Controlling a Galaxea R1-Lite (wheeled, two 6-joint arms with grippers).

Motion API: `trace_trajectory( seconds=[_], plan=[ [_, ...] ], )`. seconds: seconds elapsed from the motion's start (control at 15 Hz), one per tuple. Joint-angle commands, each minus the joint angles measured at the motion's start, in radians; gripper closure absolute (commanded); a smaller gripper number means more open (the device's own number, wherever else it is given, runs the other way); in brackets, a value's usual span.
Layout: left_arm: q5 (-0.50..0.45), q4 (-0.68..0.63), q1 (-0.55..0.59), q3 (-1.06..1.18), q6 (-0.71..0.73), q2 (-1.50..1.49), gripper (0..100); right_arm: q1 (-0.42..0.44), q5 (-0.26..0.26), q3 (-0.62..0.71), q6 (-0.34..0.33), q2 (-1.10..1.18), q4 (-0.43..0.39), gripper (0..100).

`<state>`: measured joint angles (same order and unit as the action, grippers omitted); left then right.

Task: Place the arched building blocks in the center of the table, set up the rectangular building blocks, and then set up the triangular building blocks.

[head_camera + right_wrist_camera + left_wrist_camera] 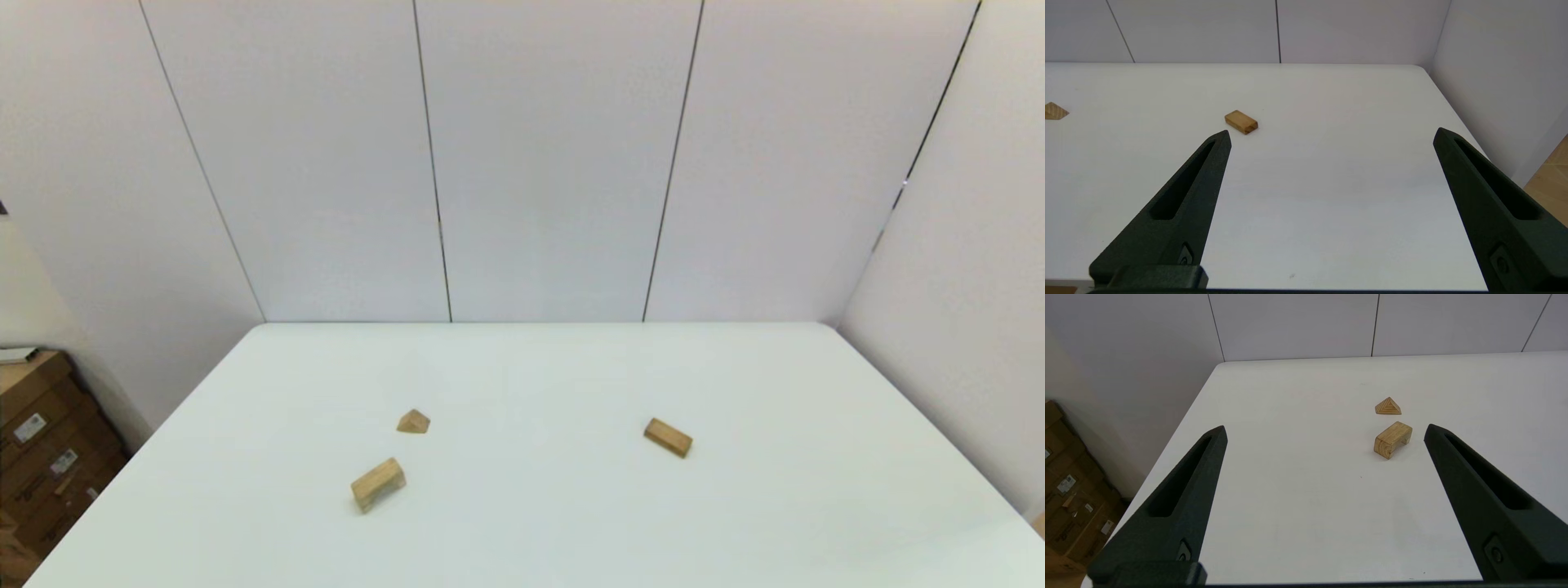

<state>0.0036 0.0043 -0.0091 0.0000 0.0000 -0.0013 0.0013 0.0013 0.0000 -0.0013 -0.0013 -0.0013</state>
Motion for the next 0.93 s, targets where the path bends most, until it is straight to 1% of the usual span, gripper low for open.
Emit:
trace_trajectory(
  seconds=[0.07, 0.67, 0.73, 0.87, 0.93],
  plan=[
    [0.001, 0.0, 0.0, 0.0, 0.0, 0.001, 0, 0.0, 0.0, 0.0, 0.0, 0.0, 0.0, 0],
    [0.001, 0.013, 0.0, -0.006, 0.014, 0.001, 0, 0.0, 0.0, 0.0, 0.0, 0.0, 0.0, 0],
    [-0.007, 0.06, 0.0, -0.032, 0.026, 0.003, 0, 0.0, 0.0, 0.0, 0.0, 0.0, 0.0, 0],
    [-0.011, 0.215, 0.0, -0.12, 0.025, 0.003, 0, 0.0, 0.0, 0.0, 0.0, 0.0, 0.0, 0],
    [-0.028, 0.292, 0.0, -0.167, 0.025, 0.004, 0, 0.0, 0.0, 0.0, 0.0, 0.0, 0.0, 0]
  ],
)
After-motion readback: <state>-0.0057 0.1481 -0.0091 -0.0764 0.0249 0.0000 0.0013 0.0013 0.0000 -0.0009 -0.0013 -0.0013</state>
